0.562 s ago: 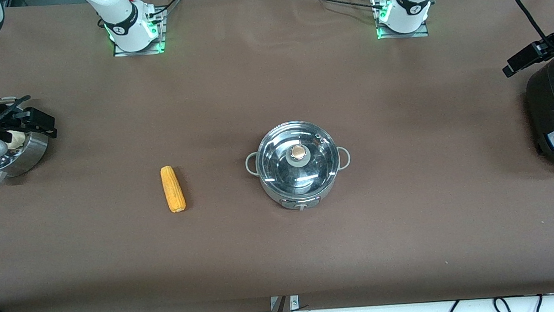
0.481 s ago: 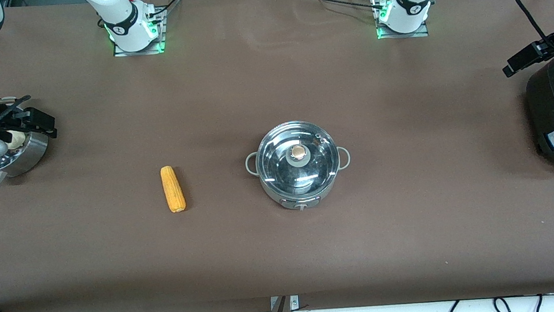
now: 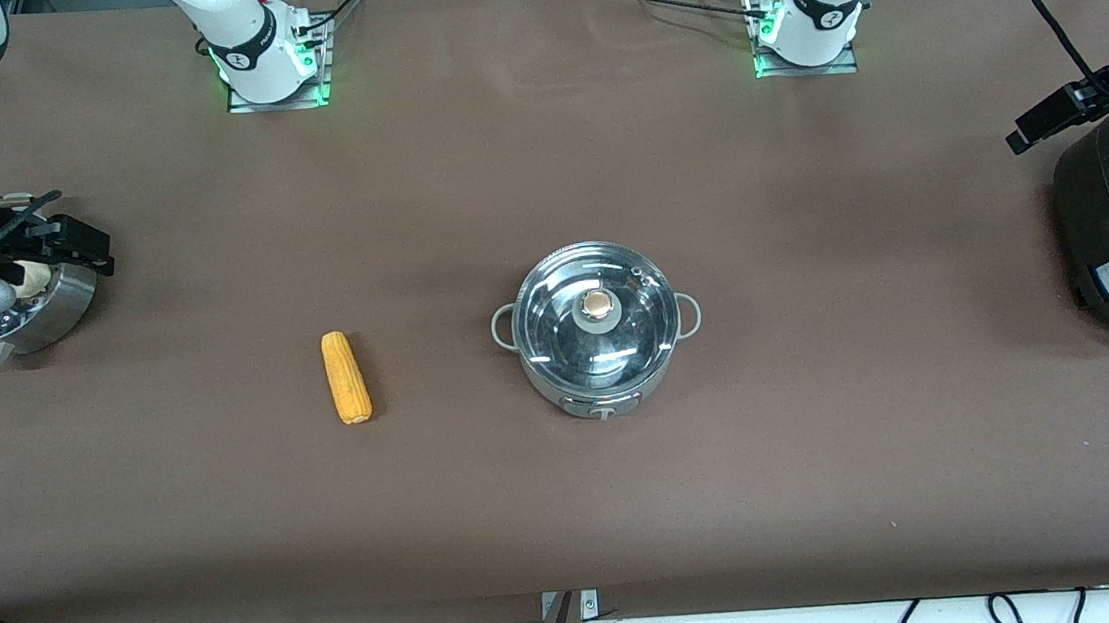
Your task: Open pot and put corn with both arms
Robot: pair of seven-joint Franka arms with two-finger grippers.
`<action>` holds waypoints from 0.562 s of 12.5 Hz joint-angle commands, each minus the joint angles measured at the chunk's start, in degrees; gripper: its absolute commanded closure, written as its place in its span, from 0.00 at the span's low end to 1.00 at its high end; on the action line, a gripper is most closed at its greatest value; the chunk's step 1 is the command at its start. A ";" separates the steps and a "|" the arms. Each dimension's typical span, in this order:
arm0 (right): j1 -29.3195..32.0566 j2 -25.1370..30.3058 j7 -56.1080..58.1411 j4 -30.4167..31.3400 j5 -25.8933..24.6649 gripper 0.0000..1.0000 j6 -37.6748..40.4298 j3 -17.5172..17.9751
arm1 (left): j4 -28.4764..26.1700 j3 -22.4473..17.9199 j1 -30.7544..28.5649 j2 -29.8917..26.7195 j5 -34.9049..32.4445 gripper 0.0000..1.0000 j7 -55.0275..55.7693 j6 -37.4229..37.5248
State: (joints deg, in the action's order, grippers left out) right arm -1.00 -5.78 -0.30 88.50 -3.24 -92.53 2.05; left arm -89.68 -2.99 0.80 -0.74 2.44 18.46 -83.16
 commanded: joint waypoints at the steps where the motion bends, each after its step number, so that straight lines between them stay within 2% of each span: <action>1: 0.12 -0.90 0.39 -1.93 0.60 0.00 1.39 -0.03 | 1.17 -0.09 -0.27 -0.05 0.90 0.00 -0.09 1.77; 7: 0.12 -0.90 0.39 -1.93 0.60 0.00 1.30 -0.03 | 1.26 0.35 -0.27 -0.05 0.90 0.00 1.75 1.77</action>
State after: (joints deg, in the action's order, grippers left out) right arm -1.00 -5.85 -0.30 88.50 -3.24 -92.53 2.05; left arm -89.64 -2.92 0.79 -0.76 2.44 19.48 -82.71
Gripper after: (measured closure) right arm 0.000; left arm 0.000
